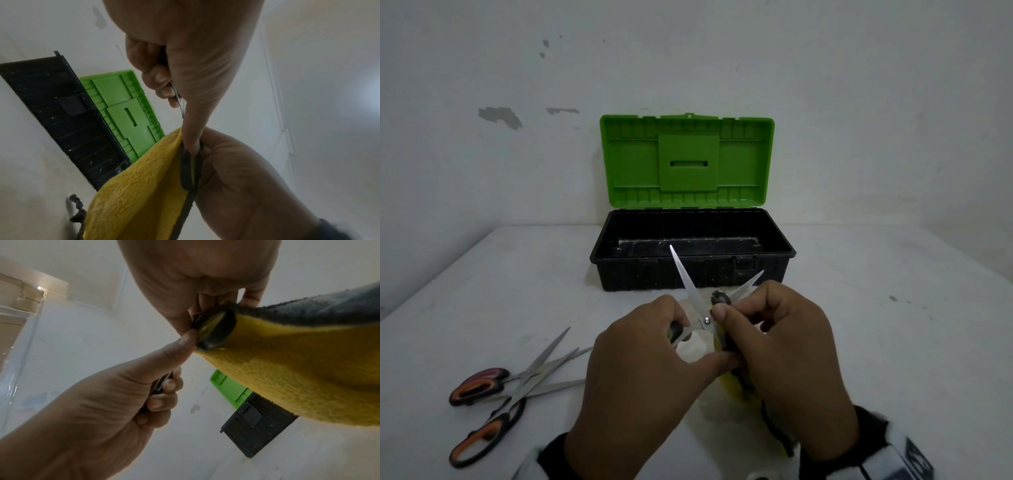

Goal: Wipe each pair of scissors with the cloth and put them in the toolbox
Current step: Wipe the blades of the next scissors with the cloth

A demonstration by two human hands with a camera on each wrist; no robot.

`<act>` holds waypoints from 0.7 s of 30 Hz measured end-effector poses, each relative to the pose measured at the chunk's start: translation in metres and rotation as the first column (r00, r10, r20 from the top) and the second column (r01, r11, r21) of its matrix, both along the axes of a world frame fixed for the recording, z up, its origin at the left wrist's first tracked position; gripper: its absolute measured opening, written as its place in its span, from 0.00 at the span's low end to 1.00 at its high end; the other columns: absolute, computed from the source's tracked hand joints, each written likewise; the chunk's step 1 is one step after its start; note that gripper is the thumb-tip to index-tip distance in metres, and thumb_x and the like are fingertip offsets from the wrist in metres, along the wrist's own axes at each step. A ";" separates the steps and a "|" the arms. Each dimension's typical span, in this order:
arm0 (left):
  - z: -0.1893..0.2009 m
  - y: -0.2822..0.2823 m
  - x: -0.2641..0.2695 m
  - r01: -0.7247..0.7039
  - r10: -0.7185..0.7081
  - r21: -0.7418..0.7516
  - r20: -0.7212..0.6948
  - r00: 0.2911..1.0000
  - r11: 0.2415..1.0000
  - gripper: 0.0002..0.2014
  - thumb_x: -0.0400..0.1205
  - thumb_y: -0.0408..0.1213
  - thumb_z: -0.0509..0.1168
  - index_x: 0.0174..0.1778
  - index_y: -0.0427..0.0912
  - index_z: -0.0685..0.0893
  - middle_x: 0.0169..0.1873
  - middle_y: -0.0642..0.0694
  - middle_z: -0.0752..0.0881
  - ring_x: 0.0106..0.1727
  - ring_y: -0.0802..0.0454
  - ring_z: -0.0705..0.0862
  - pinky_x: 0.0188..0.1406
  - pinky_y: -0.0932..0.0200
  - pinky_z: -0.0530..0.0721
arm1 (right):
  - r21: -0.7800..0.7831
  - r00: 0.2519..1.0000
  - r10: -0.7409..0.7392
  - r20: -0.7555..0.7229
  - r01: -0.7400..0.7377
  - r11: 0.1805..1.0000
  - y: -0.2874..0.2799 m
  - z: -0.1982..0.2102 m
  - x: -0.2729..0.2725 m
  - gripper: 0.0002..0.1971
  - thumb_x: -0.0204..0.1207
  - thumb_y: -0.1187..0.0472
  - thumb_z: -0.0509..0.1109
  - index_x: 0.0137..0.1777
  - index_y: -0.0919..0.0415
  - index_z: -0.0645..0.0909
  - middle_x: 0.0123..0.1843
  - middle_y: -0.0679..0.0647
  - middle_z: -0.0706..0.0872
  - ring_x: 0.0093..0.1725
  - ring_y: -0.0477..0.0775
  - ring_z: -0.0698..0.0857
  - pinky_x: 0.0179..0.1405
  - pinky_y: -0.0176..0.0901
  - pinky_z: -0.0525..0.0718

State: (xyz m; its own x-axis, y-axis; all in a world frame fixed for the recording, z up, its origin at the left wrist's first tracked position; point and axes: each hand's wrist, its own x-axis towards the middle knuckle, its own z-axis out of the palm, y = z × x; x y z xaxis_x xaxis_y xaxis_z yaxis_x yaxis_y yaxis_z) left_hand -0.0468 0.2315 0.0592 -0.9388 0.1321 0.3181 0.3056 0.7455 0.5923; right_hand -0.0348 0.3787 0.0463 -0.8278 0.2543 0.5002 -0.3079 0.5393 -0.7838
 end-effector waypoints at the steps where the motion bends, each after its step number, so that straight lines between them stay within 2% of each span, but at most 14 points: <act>1: -0.002 -0.001 -0.001 -0.008 0.007 0.006 0.006 1.000 1.000 0.26 0.53 0.74 0.69 0.30 0.58 0.70 0.28 0.62 0.77 0.30 0.62 0.77 0.29 0.69 0.75 | 0.001 1.000 0.014 0.011 -0.014 1.000 -0.002 0.000 0.001 0.11 0.71 0.58 0.80 0.32 0.47 0.83 0.38 0.36 0.87 0.37 0.36 0.84 0.36 0.22 0.78; 4: -0.001 -0.002 -0.001 -0.024 0.023 0.028 0.035 0.999 0.999 0.28 0.51 0.74 0.70 0.30 0.56 0.73 0.26 0.60 0.79 0.30 0.61 0.77 0.28 0.66 0.77 | -0.011 0.999 0.035 0.008 -0.035 0.999 0.001 0.003 0.002 0.10 0.71 0.59 0.81 0.32 0.49 0.83 0.34 0.41 0.87 0.36 0.36 0.85 0.35 0.21 0.77; 7: 0.006 -0.002 0.002 -0.027 0.022 0.067 0.078 0.997 0.997 0.28 0.51 0.71 0.74 0.30 0.53 0.76 0.24 0.57 0.78 0.27 0.58 0.75 0.25 0.67 0.68 | -0.075 0.998 -0.038 -0.045 0.034 0.997 0.012 0.007 -0.003 0.09 0.71 0.59 0.81 0.34 0.53 0.84 0.30 0.45 0.86 0.33 0.40 0.85 0.30 0.24 0.79; 9: 0.009 -0.001 0.002 -0.026 0.017 0.099 0.089 0.996 0.995 0.28 0.50 0.70 0.76 0.30 0.52 0.77 0.23 0.56 0.77 0.27 0.58 0.73 0.25 0.67 0.65 | -0.075 0.999 -0.012 -0.035 0.009 0.997 0.011 0.008 -0.003 0.10 0.71 0.59 0.81 0.33 0.52 0.83 0.29 0.45 0.86 0.32 0.40 0.85 0.30 0.25 0.79; 12: 0.007 -0.002 0.001 -0.003 -0.007 0.126 0.082 0.997 0.992 0.28 0.48 0.71 0.74 0.30 0.53 0.77 0.22 0.57 0.77 0.26 0.60 0.73 0.25 0.66 0.66 | -0.022 0.998 0.060 -0.002 -0.060 0.998 0.003 0.009 0.002 0.12 0.71 0.59 0.81 0.31 0.48 0.83 0.27 0.44 0.86 0.33 0.39 0.85 0.33 0.23 0.78; 14: 0.008 -0.002 0.002 0.008 -0.016 0.129 0.066 0.998 0.992 0.29 0.47 0.73 0.71 0.29 0.53 0.76 0.22 0.56 0.77 0.26 0.60 0.73 0.25 0.66 0.67 | -0.057 0.999 0.027 -0.026 -0.028 0.998 0.007 0.007 -0.001 0.10 0.71 0.58 0.81 0.32 0.51 0.84 0.29 0.45 0.87 0.33 0.41 0.86 0.33 0.23 0.79; 17: 0.010 0.000 0.003 -0.006 -0.005 0.158 0.066 0.998 0.987 0.29 0.48 0.70 0.75 0.28 0.52 0.76 0.21 0.54 0.78 0.25 0.59 0.73 0.26 0.65 0.67 | -0.108 0.999 -0.016 -0.036 0.012 0.994 0.011 0.006 -0.003 0.09 0.72 0.58 0.80 0.34 0.53 0.85 0.29 0.46 0.87 0.33 0.44 0.87 0.31 0.28 0.82; 19: 0.008 -0.001 0.001 -0.014 0.004 0.160 0.064 0.998 0.987 0.28 0.48 0.69 0.76 0.28 0.52 0.76 0.21 0.54 0.78 0.25 0.59 0.73 0.25 0.64 0.68 | -0.111 0.999 0.053 0.011 -0.051 0.993 0.006 0.006 0.000 0.10 0.72 0.58 0.80 0.32 0.51 0.84 0.30 0.46 0.88 0.32 0.44 0.87 0.31 0.30 0.83; 21: 0.005 -0.003 0.001 -0.019 0.009 0.136 0.069 0.998 0.991 0.29 0.47 0.72 0.74 0.28 0.52 0.77 0.21 0.54 0.78 0.25 0.59 0.74 0.24 0.63 0.70 | -0.085 0.996 0.079 0.039 -0.076 0.994 0.002 0.007 0.003 0.11 0.71 0.58 0.80 0.31 0.49 0.83 0.31 0.44 0.88 0.33 0.42 0.86 0.33 0.29 0.82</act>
State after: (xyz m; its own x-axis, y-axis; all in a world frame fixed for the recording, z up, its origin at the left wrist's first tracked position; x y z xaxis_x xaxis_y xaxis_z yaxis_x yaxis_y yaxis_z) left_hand -0.0460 0.2280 0.0640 -0.9604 0.0788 0.2673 0.2511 0.6604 0.7077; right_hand -0.0322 0.3808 0.0530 -0.8666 0.2277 0.4440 -0.3118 0.4476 -0.8381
